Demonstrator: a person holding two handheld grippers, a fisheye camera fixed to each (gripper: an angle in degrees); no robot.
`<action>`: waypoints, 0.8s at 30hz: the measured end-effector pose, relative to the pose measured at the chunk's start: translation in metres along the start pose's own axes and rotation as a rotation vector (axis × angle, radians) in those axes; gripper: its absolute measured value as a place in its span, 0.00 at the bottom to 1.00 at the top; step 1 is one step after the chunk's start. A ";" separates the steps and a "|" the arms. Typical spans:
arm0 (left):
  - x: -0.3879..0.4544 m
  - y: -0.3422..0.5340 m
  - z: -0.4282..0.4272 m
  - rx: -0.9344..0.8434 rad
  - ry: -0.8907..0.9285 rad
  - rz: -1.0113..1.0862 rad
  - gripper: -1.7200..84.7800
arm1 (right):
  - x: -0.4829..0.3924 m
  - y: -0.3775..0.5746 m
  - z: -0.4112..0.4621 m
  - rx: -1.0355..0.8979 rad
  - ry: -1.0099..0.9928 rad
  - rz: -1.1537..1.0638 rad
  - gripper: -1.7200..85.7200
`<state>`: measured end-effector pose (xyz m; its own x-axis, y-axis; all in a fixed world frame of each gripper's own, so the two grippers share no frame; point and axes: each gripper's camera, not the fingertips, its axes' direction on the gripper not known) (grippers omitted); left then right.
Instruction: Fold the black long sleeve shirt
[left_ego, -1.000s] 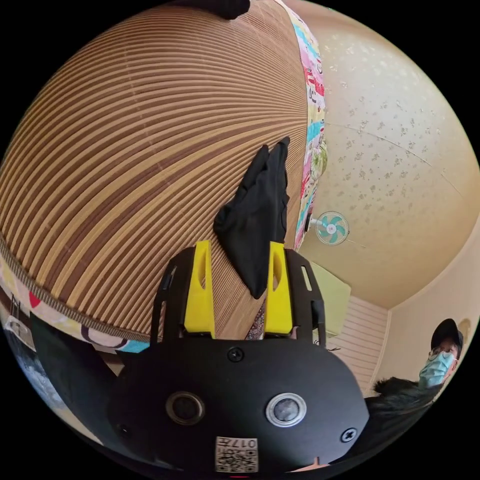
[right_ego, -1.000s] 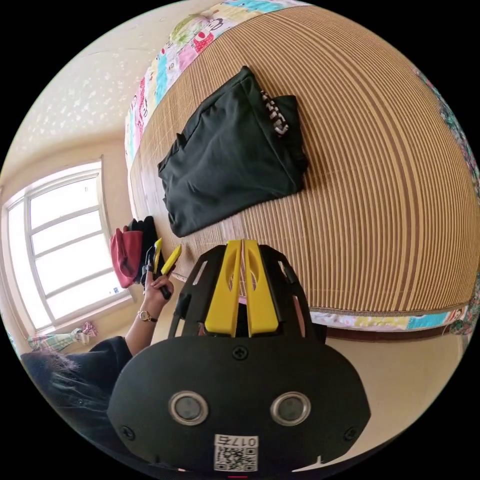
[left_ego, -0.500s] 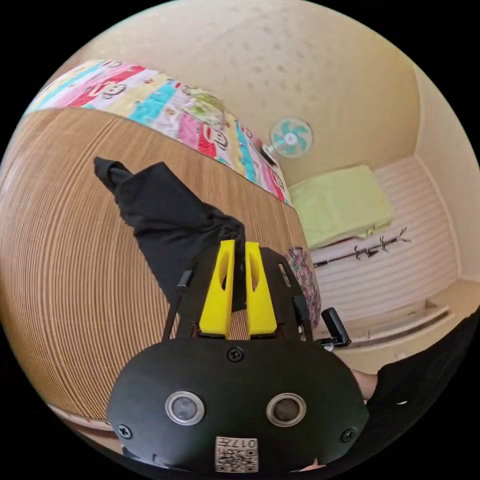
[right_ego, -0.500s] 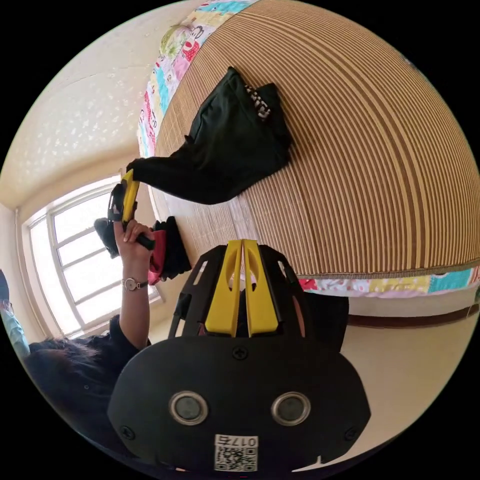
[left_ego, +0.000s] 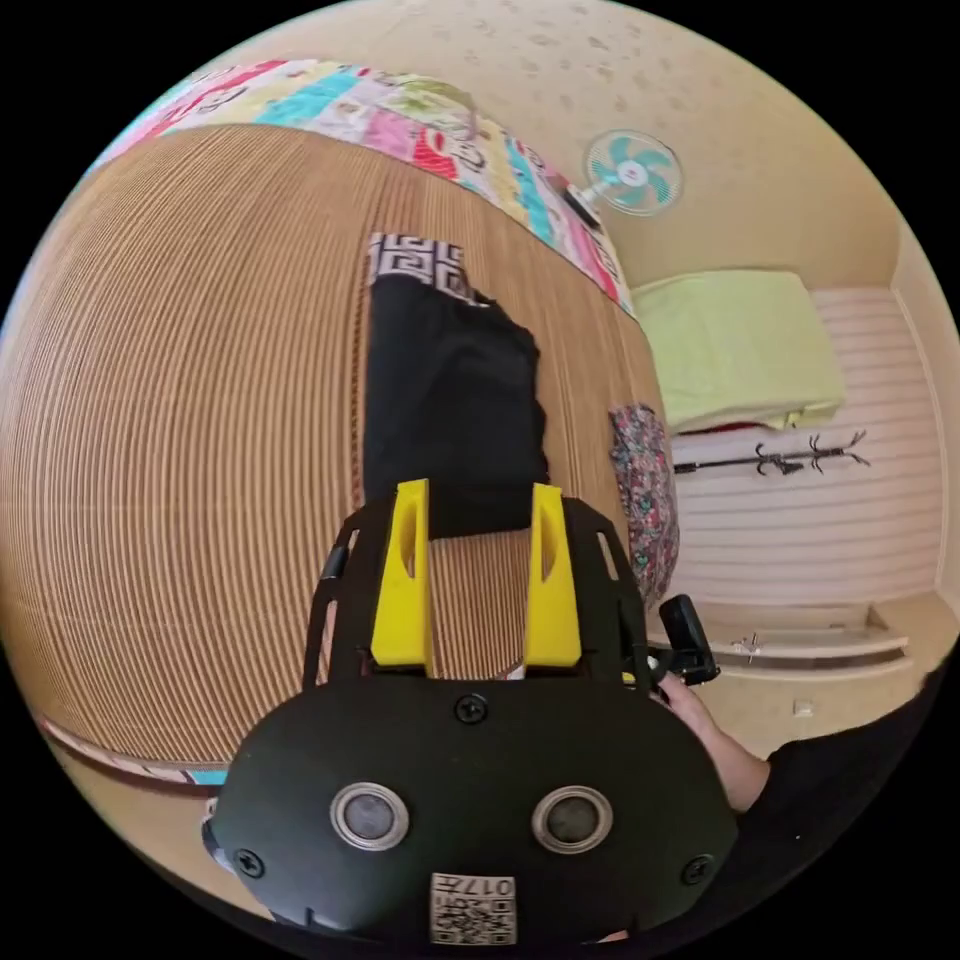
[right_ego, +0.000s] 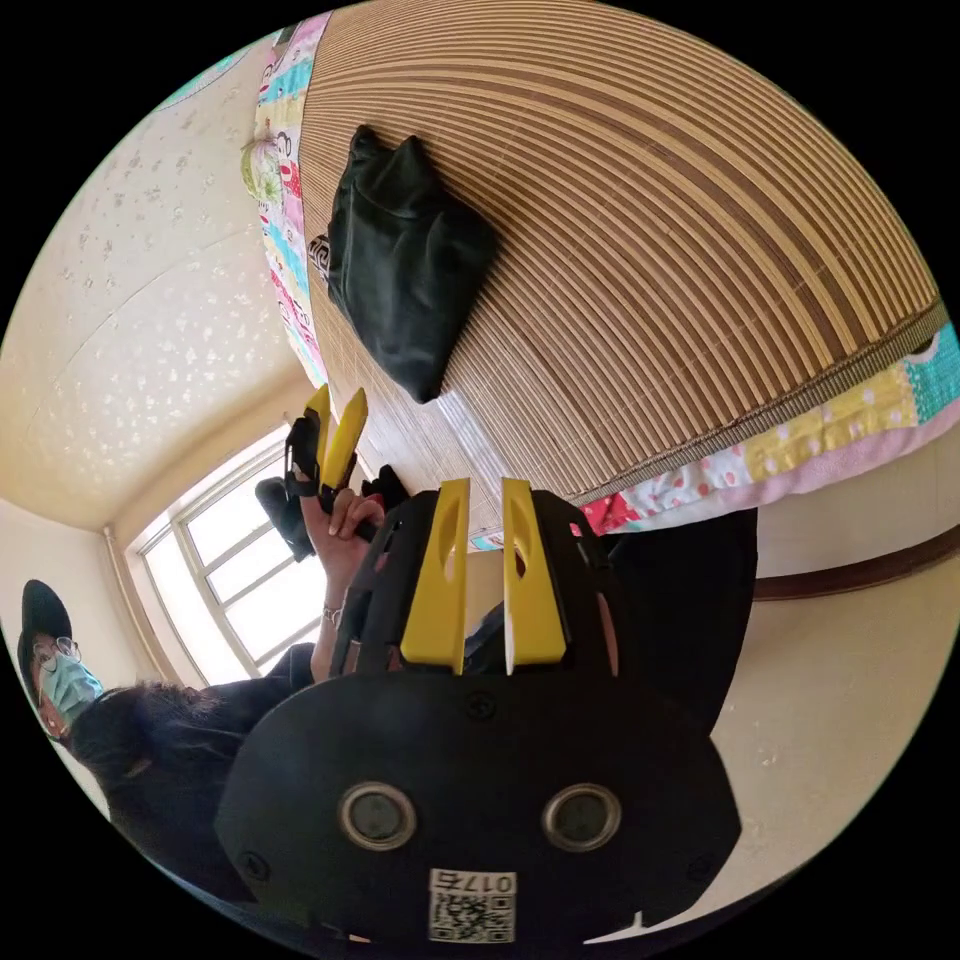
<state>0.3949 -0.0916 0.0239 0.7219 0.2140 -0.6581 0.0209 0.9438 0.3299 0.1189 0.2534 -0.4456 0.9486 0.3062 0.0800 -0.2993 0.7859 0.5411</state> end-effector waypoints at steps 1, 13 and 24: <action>-0.028 -0.003 0.004 -0.032 0.021 -0.077 0.21 | 0.005 -0.002 0.002 0.002 -0.049 0.012 0.11; -0.071 -0.009 0.042 -0.142 0.494 -0.237 0.07 | 0.041 -0.039 0.048 0.199 -0.611 0.153 0.23; -0.042 0.041 -0.131 -0.152 0.671 0.001 0.08 | -0.066 -0.053 0.098 0.038 -0.796 -0.042 0.20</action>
<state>0.2748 -0.0292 -0.0238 0.1368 0.2787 -0.9506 -0.1125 0.9578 0.2646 0.0827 0.1387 -0.3976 0.7519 -0.2100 0.6249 -0.2718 0.7648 0.5842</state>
